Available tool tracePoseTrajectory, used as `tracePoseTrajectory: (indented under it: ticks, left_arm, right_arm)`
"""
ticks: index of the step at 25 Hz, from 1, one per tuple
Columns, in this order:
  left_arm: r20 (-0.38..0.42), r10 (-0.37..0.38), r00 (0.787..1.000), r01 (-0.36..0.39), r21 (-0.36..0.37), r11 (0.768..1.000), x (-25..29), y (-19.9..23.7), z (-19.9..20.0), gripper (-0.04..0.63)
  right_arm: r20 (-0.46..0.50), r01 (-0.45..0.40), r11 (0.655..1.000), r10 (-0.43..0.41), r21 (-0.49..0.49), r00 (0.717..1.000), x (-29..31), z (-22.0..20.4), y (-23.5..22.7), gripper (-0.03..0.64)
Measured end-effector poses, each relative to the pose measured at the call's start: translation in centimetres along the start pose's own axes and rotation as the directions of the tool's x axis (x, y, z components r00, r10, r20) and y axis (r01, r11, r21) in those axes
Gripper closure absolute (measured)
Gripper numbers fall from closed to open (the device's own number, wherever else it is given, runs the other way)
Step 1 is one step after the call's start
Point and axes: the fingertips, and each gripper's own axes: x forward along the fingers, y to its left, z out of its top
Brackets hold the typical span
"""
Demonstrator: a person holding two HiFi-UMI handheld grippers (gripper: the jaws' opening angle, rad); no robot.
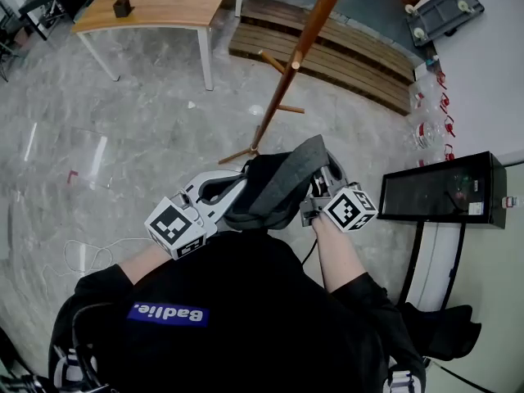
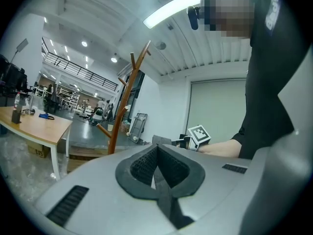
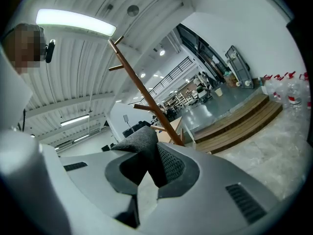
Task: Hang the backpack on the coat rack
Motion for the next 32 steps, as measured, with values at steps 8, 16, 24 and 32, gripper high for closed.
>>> tracePoseTrajectory:
  ticks: [8, 16, 24, 32]
  left_arm:
    - [-0.023, 0.186, 0.982, -0.187, -0.05, 0.981, 7.4, 2.7, -0.9, 0.586]
    - [-0.035, 0.309, 0.95, -0.311, -0.101, 0.945, 8.2, 5.7, -1.8, 0.586]
    - [-0.037, 0.361, 0.932, -0.363, -0.081, 0.928, 8.9, 6.5, -1.9, 0.586]
    - [-0.045, 0.439, 0.897, -0.441, -0.074, 0.894, 7.8, 7.7, -1.4, 0.586]
  right_arm:
    - [-0.146, -0.128, 0.992, 0.13, 0.02, 0.981, 5.0, 0.4, -6.8, 0.586]
    - [-0.275, -0.142, 0.987, 0.118, -0.071, 0.954, 11.0, 0.7, -11.1, 0.586]
    - [-0.427, -0.17, 0.96, 0.061, -0.224, 0.902, 16.3, 0.7, -15.4, 0.586]
    - [-0.577, -0.275, 0.9, 0.032, -0.339, 0.816, 20.9, -1.8, -18.7, 0.586]
